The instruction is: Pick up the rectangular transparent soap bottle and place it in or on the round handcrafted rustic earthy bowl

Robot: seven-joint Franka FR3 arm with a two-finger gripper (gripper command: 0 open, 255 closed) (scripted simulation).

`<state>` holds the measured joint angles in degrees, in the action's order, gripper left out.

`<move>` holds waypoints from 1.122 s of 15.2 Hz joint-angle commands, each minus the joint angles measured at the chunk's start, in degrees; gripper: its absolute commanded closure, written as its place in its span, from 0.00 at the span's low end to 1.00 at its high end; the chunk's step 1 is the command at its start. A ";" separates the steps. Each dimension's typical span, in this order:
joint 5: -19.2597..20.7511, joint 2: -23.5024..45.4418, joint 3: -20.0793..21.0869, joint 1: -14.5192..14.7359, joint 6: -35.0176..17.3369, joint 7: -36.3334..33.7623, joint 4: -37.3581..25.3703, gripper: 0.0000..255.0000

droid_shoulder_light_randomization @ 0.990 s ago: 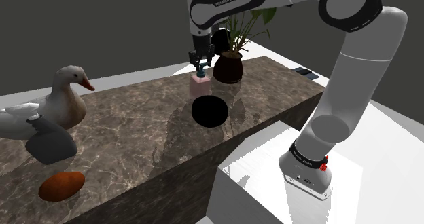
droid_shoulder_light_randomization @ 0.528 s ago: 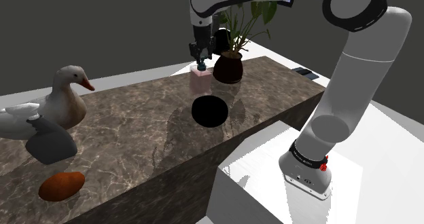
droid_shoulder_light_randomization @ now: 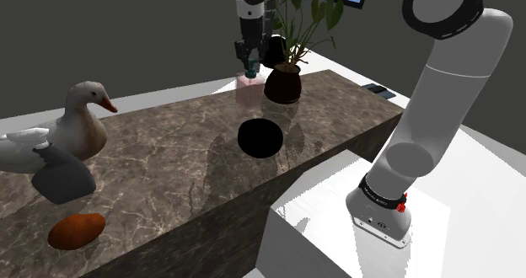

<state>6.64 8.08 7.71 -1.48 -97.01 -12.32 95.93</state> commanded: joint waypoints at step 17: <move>-1.48 -7.86 1.56 1.71 11.81 -1.96 -3.79 1.00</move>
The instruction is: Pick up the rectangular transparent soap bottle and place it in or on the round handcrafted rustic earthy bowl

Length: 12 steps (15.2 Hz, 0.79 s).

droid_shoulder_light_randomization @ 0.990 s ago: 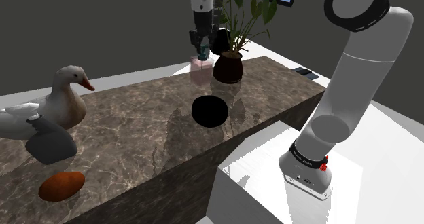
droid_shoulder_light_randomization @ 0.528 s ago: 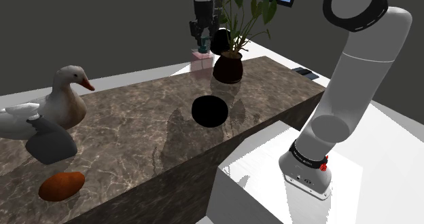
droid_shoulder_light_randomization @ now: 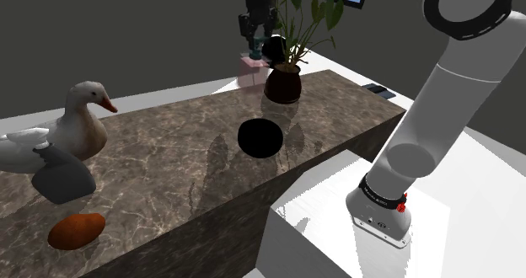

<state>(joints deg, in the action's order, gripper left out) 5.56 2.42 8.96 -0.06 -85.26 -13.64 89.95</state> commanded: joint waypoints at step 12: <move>-4.23 -16.40 3.62 3.52 4.36 -6.60 12.26 1.00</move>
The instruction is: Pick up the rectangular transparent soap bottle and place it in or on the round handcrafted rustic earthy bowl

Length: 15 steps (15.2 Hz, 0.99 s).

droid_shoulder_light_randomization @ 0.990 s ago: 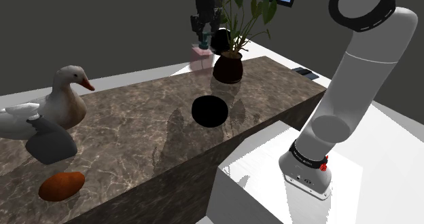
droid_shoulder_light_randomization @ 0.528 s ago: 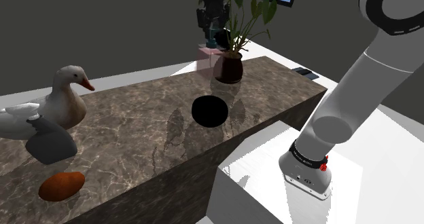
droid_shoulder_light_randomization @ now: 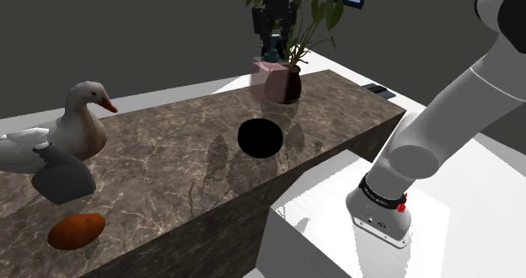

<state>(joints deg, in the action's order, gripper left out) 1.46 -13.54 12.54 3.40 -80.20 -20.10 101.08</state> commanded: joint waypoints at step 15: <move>-0.57 -2.35 0.09 0.29 -12.35 -0.50 14.68 1.00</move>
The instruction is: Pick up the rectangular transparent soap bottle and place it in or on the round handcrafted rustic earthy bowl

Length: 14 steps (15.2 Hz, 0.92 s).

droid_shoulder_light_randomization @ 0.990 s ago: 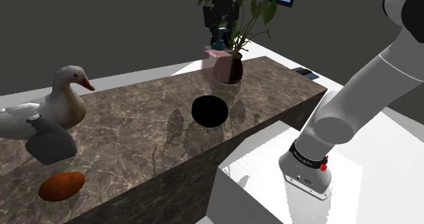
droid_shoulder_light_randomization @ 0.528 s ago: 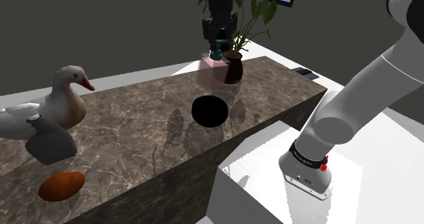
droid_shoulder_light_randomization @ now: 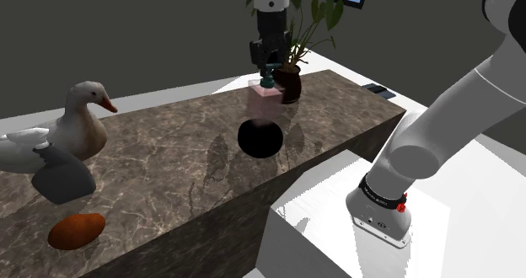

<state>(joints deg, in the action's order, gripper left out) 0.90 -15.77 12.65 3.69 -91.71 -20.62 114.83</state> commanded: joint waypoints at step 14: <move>-0.04 0.21 0.21 0.12 -8.50 -0.45 8.28 1.00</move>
<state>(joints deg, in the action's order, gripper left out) 0.86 -15.56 12.86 3.81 -100.15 -21.08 123.07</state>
